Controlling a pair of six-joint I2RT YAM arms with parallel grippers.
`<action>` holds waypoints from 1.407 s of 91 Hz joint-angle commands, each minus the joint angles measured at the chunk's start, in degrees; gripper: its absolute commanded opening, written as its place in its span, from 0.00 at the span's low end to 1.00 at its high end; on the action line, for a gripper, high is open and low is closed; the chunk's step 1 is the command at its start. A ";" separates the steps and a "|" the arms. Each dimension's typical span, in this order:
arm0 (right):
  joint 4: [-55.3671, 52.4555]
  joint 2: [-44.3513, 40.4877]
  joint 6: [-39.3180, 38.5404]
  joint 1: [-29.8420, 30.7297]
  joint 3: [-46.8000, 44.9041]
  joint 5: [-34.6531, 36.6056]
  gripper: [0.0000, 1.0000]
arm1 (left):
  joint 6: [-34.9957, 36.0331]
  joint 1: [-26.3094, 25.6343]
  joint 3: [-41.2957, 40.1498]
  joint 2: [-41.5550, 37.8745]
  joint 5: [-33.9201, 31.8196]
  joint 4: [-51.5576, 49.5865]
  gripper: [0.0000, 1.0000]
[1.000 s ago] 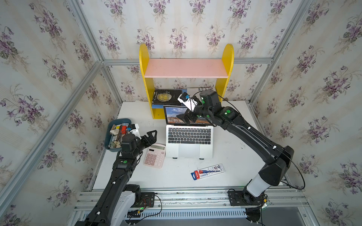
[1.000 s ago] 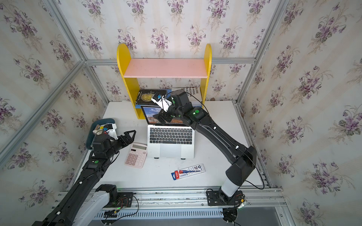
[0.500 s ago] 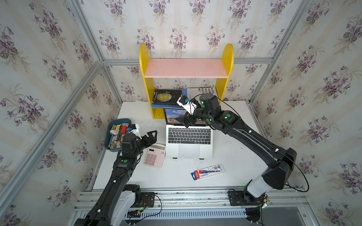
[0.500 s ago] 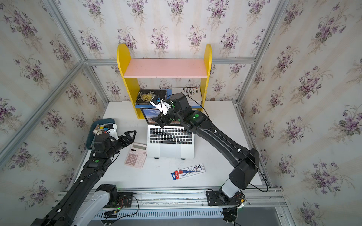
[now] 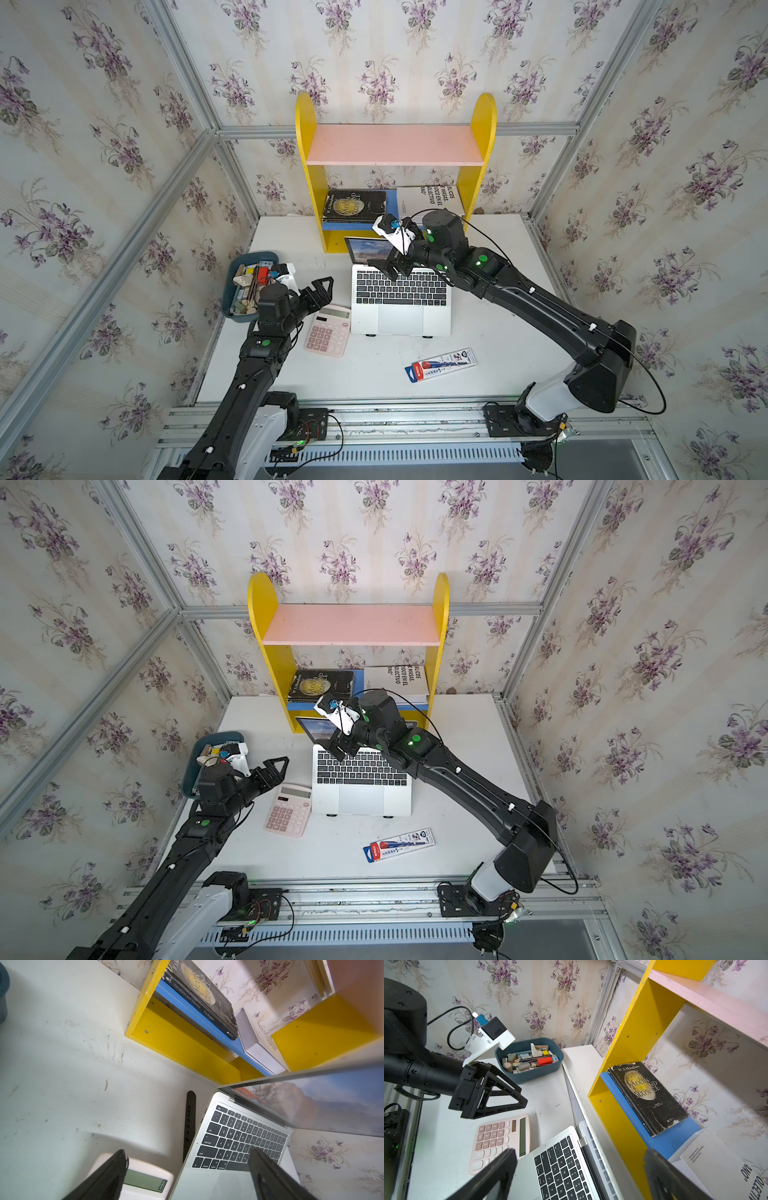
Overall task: Close the laptop lid and set it aside
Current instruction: Close the lid of the laptop.
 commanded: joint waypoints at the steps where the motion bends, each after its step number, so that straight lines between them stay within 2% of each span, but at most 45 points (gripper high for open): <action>1: -14.08 1.19 7.01 0.64 -2.27 -2.78 1.00 | 0.74 0.05 0.25 -0.39 0.08 1.10 0.94; 40: -10.42 0.30 9.94 2.49 -8.71 -1.94 1.00 | 0.47 0.00 0.05 -0.84 0.32 1.26 0.94; 128: -5.93 1.53 13.14 3.51 -15.94 -2.69 1.00 | 0.24 0.04 -0.04 -0.69 0.41 1.34 0.94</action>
